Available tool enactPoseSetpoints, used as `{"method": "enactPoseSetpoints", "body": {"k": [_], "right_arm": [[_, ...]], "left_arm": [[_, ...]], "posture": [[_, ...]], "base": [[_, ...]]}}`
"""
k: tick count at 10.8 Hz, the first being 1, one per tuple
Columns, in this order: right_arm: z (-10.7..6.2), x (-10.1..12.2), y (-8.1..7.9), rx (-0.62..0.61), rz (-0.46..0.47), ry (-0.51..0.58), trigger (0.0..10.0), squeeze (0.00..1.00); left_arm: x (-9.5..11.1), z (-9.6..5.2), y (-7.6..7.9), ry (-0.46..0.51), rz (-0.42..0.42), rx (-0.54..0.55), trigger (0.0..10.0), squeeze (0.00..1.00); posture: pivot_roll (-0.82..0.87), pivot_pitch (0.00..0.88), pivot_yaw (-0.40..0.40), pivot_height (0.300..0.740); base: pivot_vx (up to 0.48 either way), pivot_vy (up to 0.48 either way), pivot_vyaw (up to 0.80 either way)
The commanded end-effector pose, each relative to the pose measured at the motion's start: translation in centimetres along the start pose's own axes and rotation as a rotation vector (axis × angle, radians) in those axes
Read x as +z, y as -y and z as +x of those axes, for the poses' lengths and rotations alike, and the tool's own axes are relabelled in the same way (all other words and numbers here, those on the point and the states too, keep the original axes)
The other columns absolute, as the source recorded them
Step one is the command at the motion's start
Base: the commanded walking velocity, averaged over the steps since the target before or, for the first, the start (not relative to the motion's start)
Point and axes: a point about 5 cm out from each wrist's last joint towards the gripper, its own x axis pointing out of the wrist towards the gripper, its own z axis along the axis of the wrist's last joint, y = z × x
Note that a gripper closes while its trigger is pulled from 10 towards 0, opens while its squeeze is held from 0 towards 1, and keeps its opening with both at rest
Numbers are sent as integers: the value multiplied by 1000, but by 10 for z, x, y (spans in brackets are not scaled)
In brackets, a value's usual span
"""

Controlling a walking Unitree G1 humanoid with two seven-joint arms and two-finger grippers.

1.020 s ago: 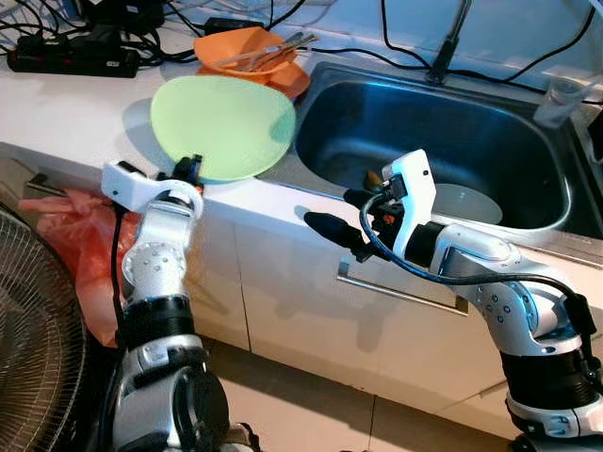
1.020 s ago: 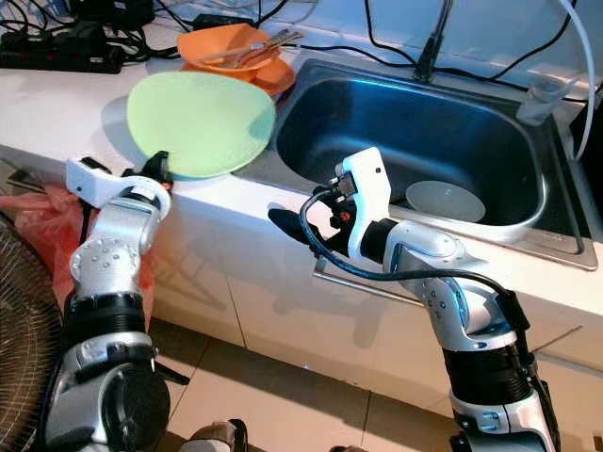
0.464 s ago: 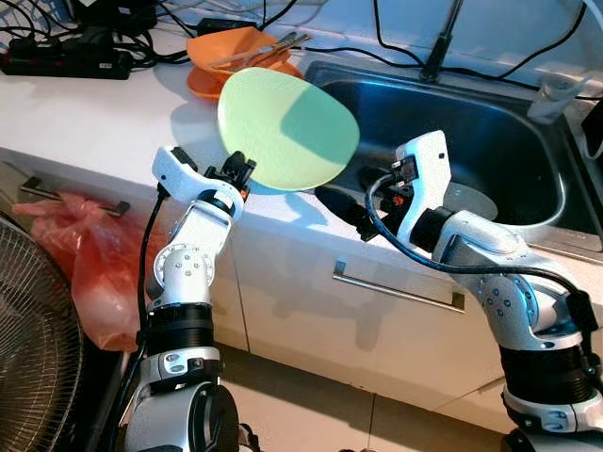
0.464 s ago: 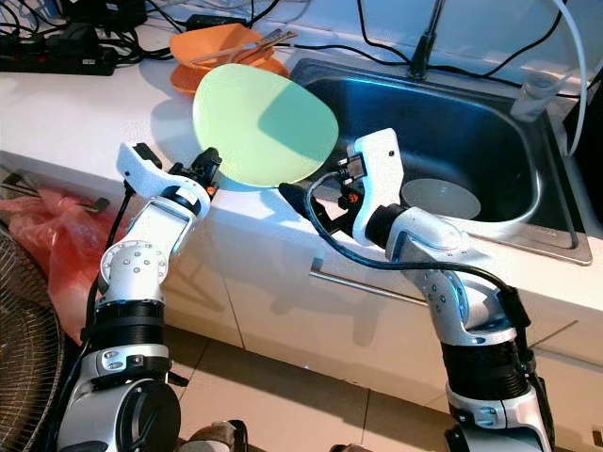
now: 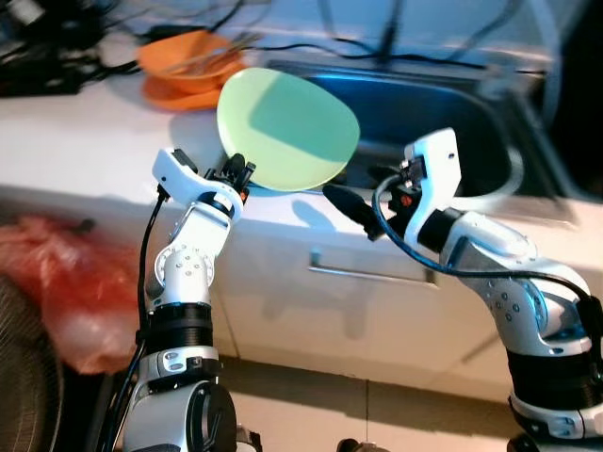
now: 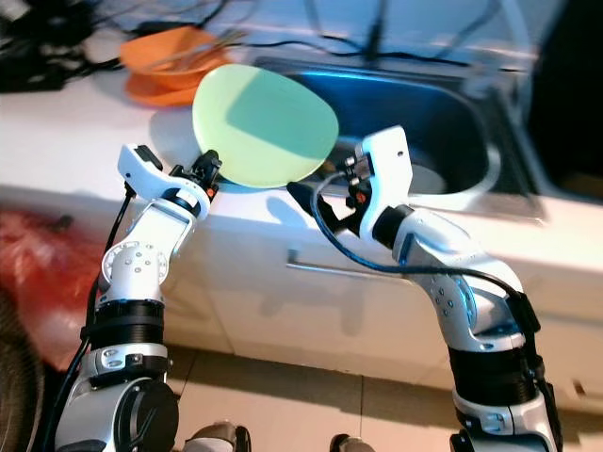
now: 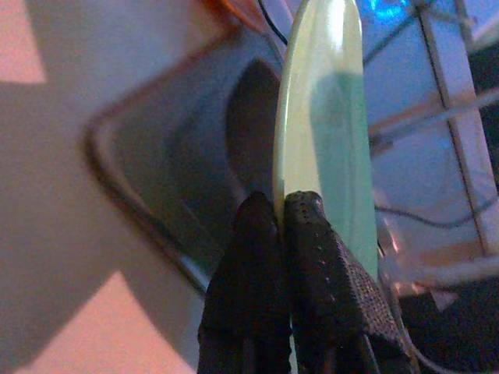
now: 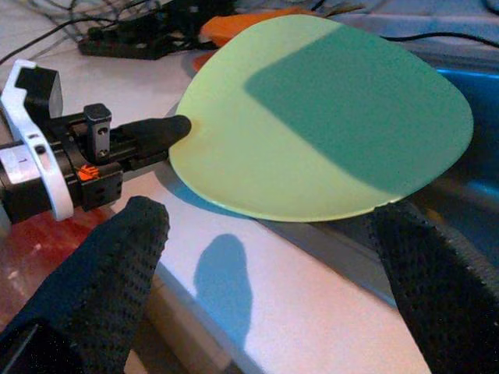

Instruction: Kitchen organization

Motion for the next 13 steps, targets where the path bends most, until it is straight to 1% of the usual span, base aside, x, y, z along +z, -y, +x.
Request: {"method": "enactPoseSetpoints", "body": {"k": [1,4,6,7,8,10,11,12,13], "right_arm": [[-5,5,2,-27,-21,22,10000,145],[-9,5,4,-53,-22,23,10000,141],[-9,6,4,-56,-25,35,10000,153],[-9,7,3,-48,-31,42,10000,161],[-9,9,3,-44,-33,46,10000,153],[-8,11,1,-32,-37,57,10000,161],[-8,14,-1,-16,-41,74,10000,208],[-8,16,-2,-10,-51,92,10000,243],[-8,17,-1,-14,-51,98,10000,282]], "left_arm": [[-9,4,12,-45,25,-48,0,0],[-11,6,13,-52,51,-49,0,0],[-7,7,11,-23,83,-34,0,0],[2,7,9,32,119,-5,0,0],[10,7,7,81,131,26,0,0],[27,7,-7,163,190,142,0,0],[34,6,-13,190,218,186,0,0],[38,7,-16,202,228,201,0,0],[38,7,-16,202,231,202,0,0]], "posture": [[-10,78,45,740],[-16,79,54,740],[-15,80,53,740],[-14,79,52,740],[-12,78,50,740],[-9,76,50,740],[-9,76,50,740],[-9,74,50,740],[-9,74,51,740]], "base": [[0,0,-788],[0,0,-785],[0,0,0],[0,0,0],[0,0,0],[0,0,0],[0,0,0],[0,0,0],[0,0,781]]}}
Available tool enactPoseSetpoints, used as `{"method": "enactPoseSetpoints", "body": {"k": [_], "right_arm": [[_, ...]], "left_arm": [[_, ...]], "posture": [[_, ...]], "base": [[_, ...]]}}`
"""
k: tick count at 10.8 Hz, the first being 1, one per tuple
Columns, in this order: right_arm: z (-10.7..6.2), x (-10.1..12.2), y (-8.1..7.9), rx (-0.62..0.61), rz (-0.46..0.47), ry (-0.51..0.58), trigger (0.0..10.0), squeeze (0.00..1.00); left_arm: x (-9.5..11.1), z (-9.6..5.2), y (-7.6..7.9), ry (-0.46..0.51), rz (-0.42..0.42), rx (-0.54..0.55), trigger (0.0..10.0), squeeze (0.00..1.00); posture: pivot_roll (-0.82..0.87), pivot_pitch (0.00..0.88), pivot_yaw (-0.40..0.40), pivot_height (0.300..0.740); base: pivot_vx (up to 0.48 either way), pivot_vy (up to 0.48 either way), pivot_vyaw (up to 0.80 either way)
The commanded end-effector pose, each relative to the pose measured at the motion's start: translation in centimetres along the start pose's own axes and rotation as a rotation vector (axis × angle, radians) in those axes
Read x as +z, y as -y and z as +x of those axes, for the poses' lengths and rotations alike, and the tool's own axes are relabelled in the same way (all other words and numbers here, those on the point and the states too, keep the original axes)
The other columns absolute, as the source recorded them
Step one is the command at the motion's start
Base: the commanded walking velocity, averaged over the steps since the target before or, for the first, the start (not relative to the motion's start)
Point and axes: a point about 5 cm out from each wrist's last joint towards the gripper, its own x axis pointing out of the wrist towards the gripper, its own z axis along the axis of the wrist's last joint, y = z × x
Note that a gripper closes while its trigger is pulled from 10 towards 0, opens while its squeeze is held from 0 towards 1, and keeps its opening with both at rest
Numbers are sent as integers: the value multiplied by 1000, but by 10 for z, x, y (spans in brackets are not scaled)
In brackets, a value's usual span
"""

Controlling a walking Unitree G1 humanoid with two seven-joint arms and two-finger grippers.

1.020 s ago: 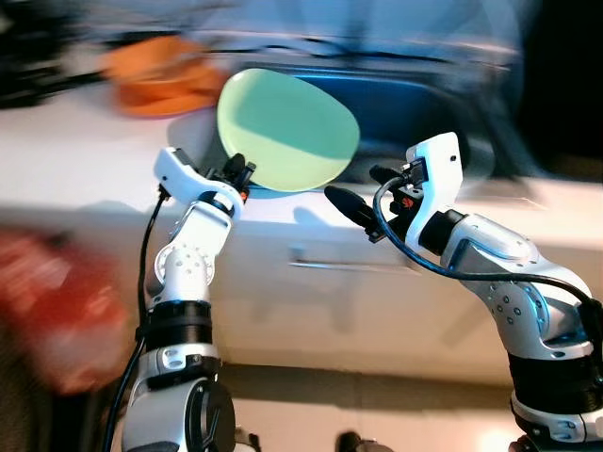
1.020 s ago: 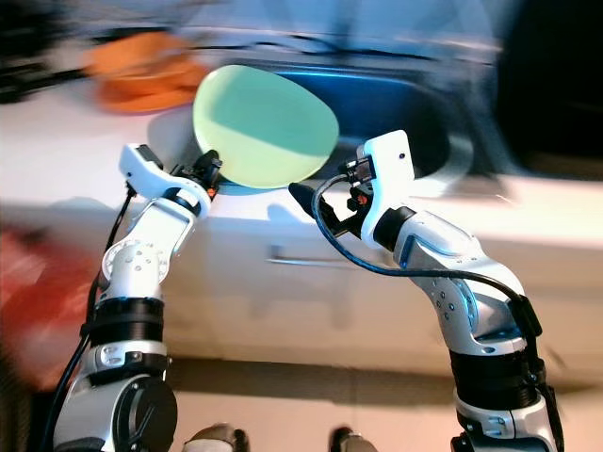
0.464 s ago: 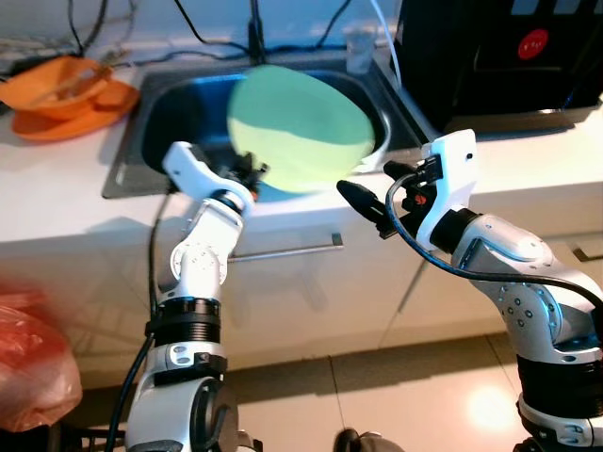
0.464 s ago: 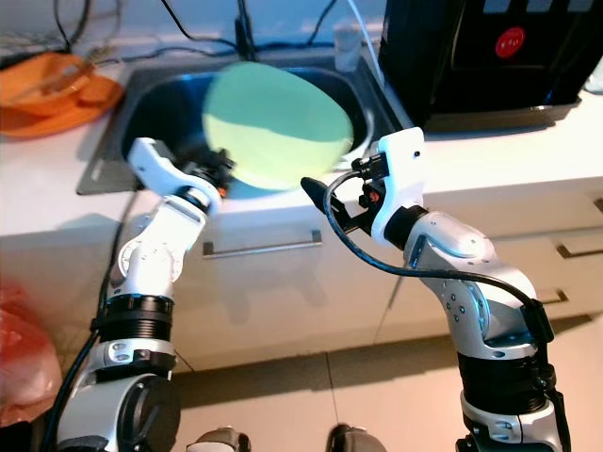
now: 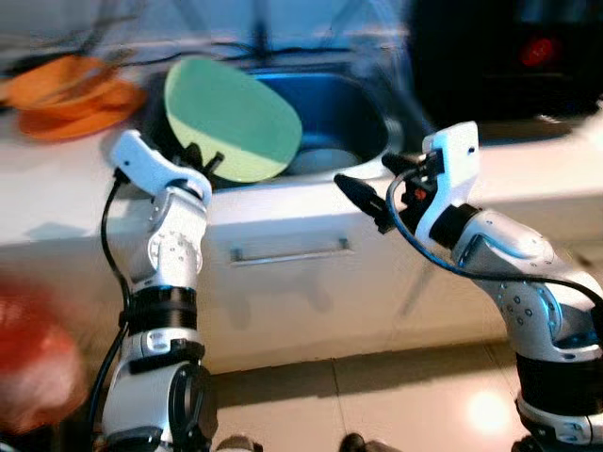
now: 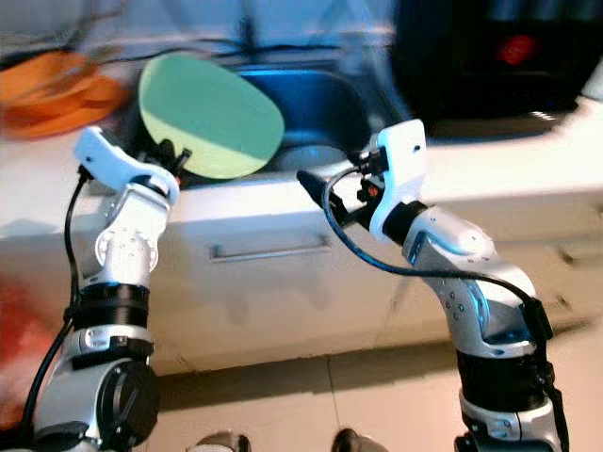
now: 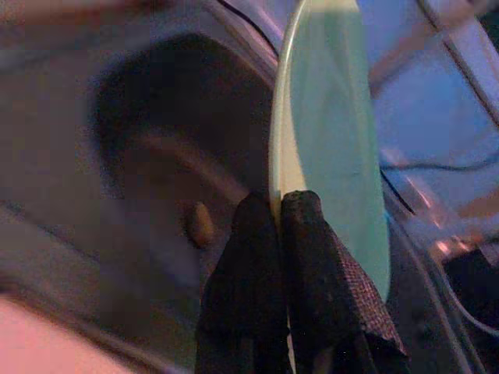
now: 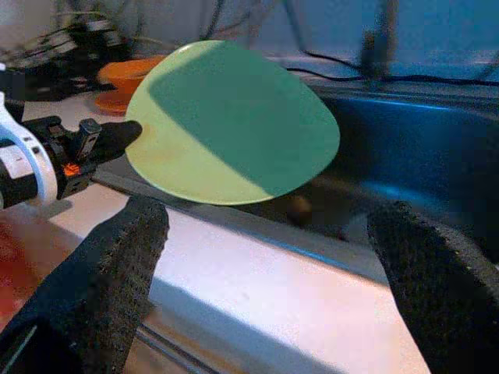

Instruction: Kitchen organization

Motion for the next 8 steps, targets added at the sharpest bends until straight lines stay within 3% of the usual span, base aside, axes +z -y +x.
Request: {"method": "enactPoseSetpoints", "body": {"k": [1,8], "right_arm": [[0,8,-5,22,-20,33,10000,286],[0,7,-6,25,-22,26,10000,231]], "left_arm": [[-2,1,-4,-7,34,36,0,0],[-4,3,2,-10,52,10,0,0]], "posture": [[-9,76,51,740],[-14,80,53,740]], "base": [[0,0,775],[35,0,0]]}}
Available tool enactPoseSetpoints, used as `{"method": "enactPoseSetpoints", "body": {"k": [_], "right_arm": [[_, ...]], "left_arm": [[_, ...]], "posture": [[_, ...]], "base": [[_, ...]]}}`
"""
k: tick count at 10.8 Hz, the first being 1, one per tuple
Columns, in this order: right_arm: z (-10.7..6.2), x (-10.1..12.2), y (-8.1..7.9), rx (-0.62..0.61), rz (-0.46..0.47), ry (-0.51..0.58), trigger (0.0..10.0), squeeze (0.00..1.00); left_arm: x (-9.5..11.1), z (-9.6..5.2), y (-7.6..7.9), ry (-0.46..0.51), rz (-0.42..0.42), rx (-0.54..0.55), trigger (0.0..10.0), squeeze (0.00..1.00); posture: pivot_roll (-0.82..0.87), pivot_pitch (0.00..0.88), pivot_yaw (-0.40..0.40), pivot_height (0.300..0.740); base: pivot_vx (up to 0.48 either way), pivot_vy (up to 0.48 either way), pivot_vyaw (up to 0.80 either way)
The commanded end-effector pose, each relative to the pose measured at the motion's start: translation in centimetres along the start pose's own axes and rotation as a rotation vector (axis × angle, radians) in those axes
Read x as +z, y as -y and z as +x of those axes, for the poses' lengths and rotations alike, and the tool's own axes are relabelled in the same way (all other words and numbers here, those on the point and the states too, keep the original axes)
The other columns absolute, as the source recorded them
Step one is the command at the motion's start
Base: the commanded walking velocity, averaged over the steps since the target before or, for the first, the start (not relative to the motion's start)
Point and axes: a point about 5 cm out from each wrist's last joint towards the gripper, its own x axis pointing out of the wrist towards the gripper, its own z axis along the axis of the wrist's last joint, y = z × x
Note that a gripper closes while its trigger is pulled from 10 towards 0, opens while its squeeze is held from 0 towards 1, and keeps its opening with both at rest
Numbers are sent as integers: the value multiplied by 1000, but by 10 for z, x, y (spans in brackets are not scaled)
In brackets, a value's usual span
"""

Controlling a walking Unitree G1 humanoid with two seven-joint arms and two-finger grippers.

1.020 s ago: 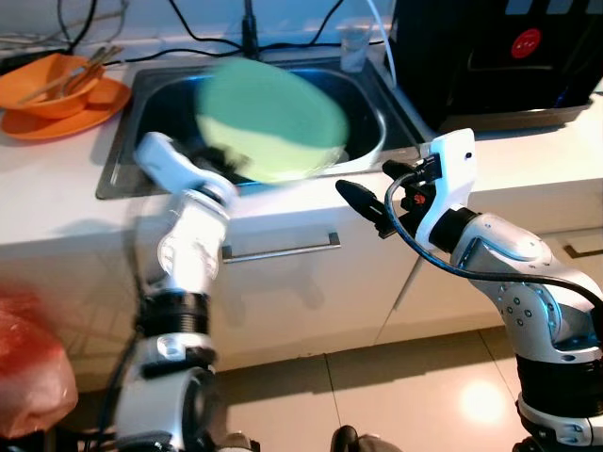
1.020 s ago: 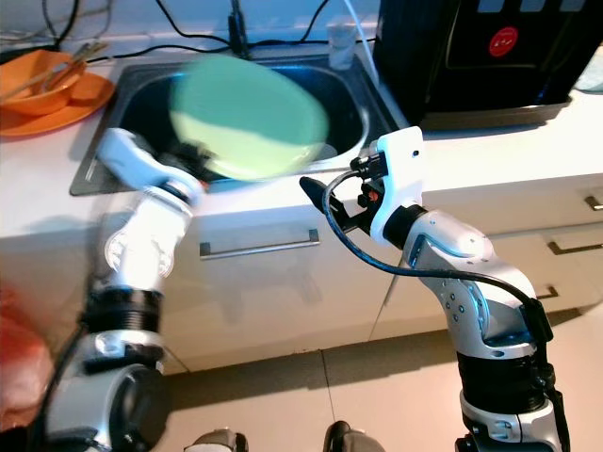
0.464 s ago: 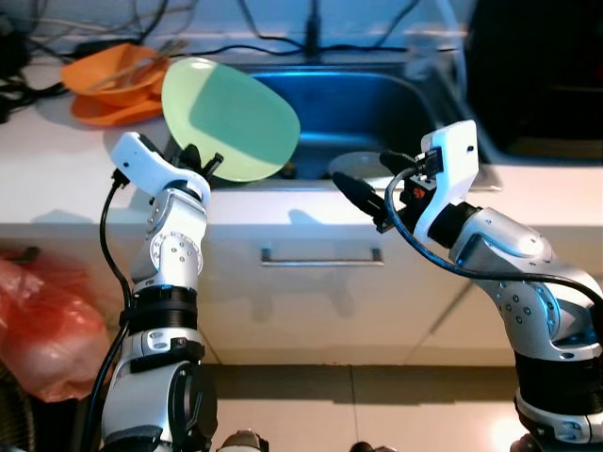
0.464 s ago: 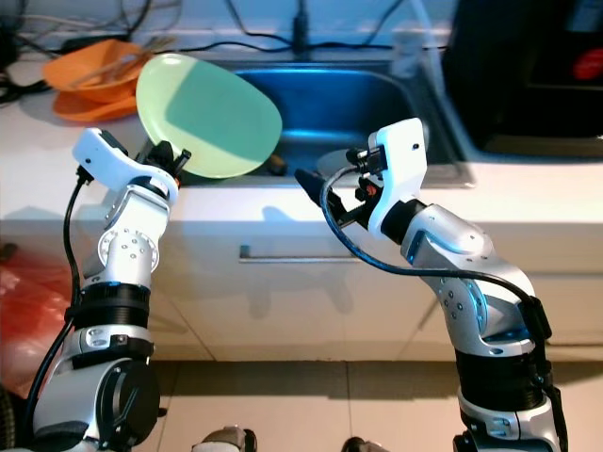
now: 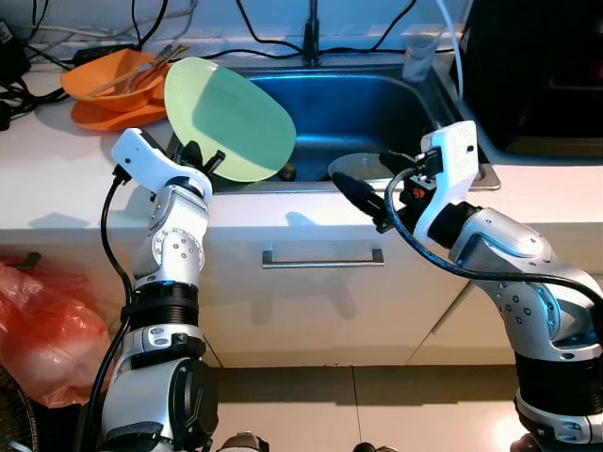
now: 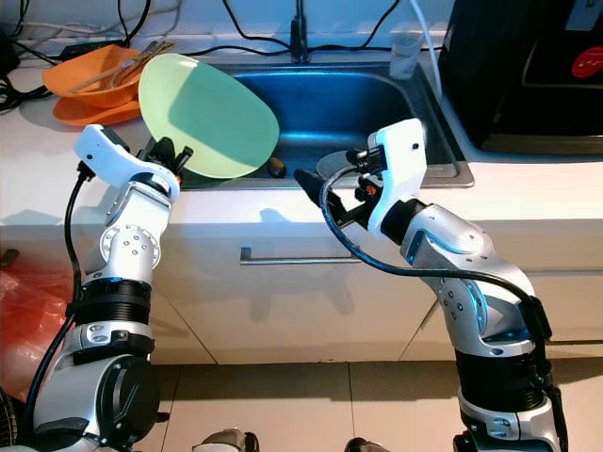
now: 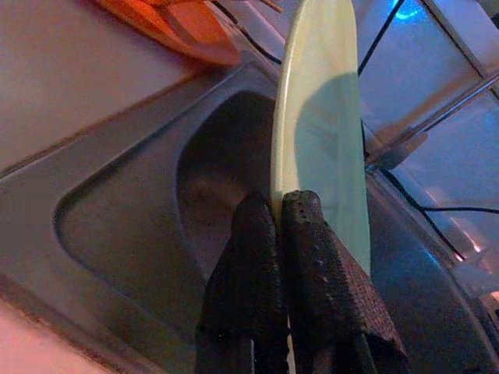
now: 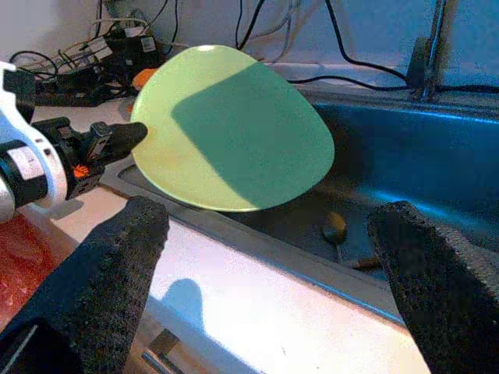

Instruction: Kitchen organization

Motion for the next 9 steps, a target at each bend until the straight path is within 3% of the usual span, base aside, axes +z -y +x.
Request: {"method": "enactPoseSetpoints", "body": {"k": [1,6,9], "right_arm": [[-1,5,-4,17,-17,19,10000,235],[-1,28,-9,18,-43,142,10000,235],[-1,27,-8,14,-45,141,10000,231]], "left_arm": [[-5,0,2,-20,27,-4,0,0],[11,-2,27,18,23,-88,0,0],[10,-3,24,10,32,-74,0,0]], "posture": [[-16,84,52,740],[-11,89,49,740],[-6,92,46,740]], "base": [[289,0,0],[332,0,0],[365,0,0]]}}
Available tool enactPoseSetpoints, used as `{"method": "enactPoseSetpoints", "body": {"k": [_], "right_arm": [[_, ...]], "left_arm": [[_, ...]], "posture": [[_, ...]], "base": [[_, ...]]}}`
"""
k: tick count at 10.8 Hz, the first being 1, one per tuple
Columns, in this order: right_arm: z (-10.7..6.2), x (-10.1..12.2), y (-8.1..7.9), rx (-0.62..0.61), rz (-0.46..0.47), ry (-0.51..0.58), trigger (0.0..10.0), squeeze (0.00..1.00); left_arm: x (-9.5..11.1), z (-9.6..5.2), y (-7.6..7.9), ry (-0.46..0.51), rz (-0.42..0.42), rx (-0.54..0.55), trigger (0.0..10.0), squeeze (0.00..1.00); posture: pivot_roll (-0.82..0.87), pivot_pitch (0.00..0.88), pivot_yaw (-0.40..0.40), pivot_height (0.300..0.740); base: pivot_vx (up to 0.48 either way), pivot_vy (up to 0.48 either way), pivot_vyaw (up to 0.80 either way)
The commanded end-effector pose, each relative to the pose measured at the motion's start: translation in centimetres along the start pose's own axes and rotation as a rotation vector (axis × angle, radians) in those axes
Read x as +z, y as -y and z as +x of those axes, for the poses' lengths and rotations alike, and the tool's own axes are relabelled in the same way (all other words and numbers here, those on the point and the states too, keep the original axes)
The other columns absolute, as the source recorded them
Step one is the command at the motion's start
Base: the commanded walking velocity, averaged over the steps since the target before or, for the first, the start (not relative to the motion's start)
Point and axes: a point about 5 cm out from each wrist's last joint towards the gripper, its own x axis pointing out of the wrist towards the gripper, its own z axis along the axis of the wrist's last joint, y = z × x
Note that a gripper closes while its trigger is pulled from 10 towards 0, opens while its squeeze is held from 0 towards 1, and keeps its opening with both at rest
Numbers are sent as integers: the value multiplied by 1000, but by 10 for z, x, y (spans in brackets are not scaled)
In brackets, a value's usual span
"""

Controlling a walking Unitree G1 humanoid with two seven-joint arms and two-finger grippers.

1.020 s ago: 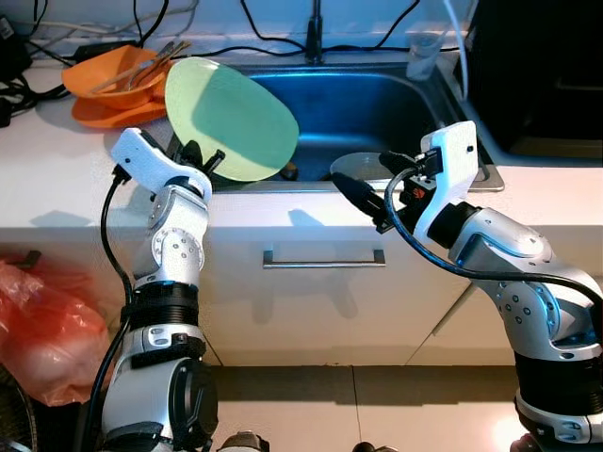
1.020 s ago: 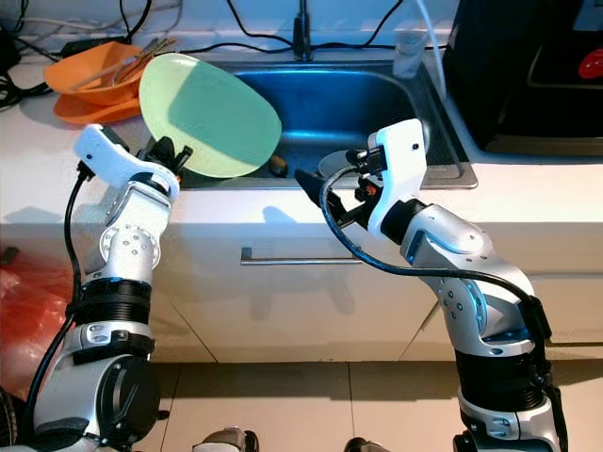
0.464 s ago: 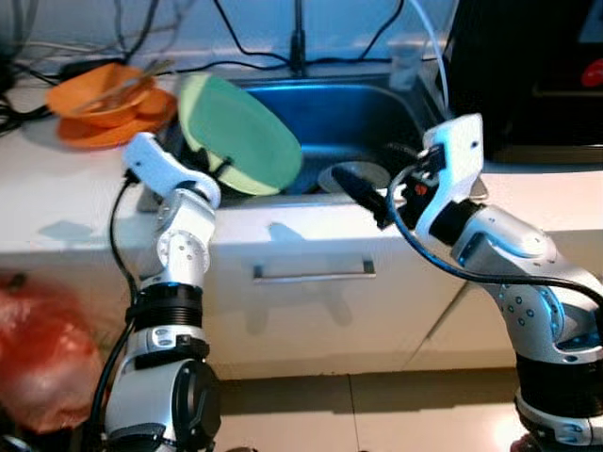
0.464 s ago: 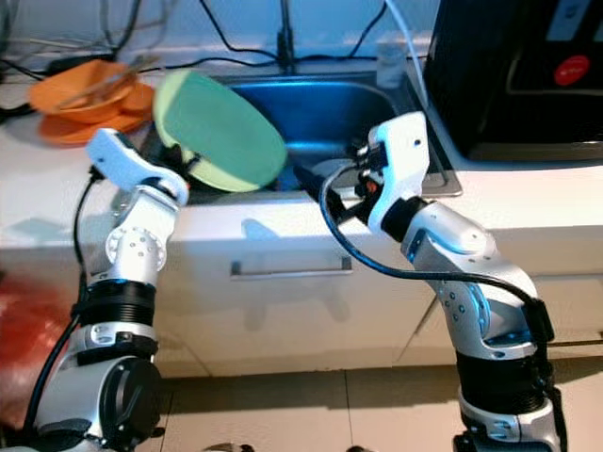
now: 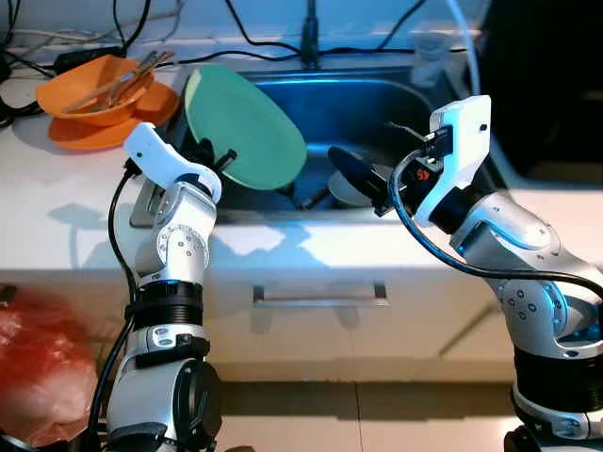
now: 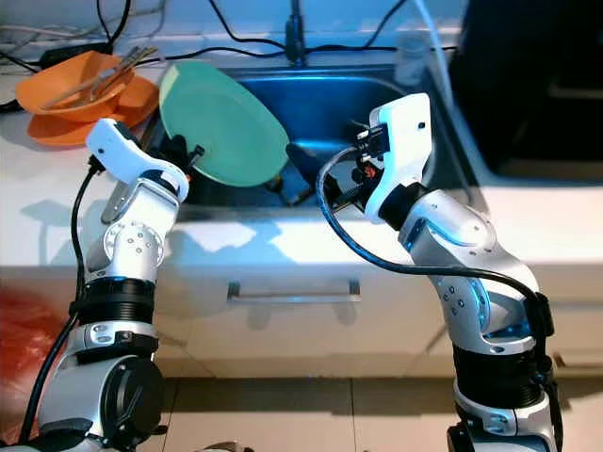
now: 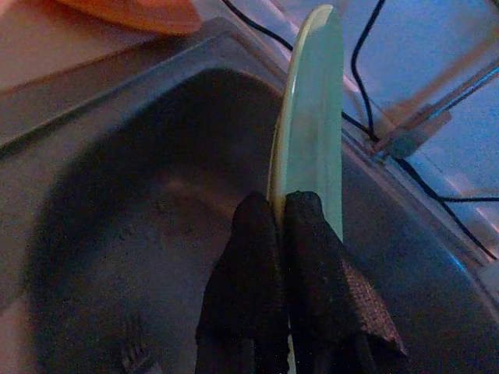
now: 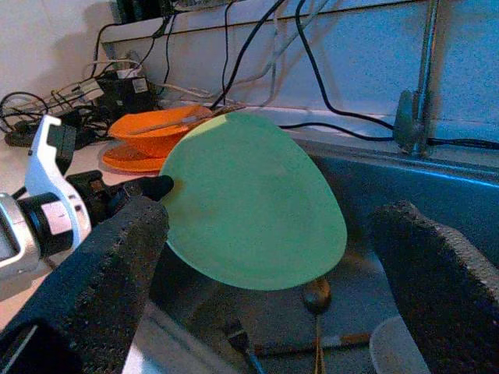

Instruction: Kitchen organization

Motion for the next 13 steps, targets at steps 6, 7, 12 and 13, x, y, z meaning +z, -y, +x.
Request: {"method": "enactPoseSetpoints", "body": {"k": [6,7,12,13], "right_arm": [[0,0,-1,3,-2,17,10000,235],[0,-1,-2,3,0,16,10000,231],[1,-3,-3,1,5,13,10000,235],[1,-3,-3,0,7,14,10000,235]], "left_arm": [[19,-4,8,72,13,-36,0,0],[18,-5,10,72,14,-43,0,0],[17,-5,8,52,24,-32,0,0],[17,-5,9,49,25,-31,0,0]], "posture": [[7,91,49,740],[9,90,50,740],[15,89,52,740],[14,90,53,740]], "base": [[0,0,0],[0,0,0],[0,0,0],[0,0,0]]}}
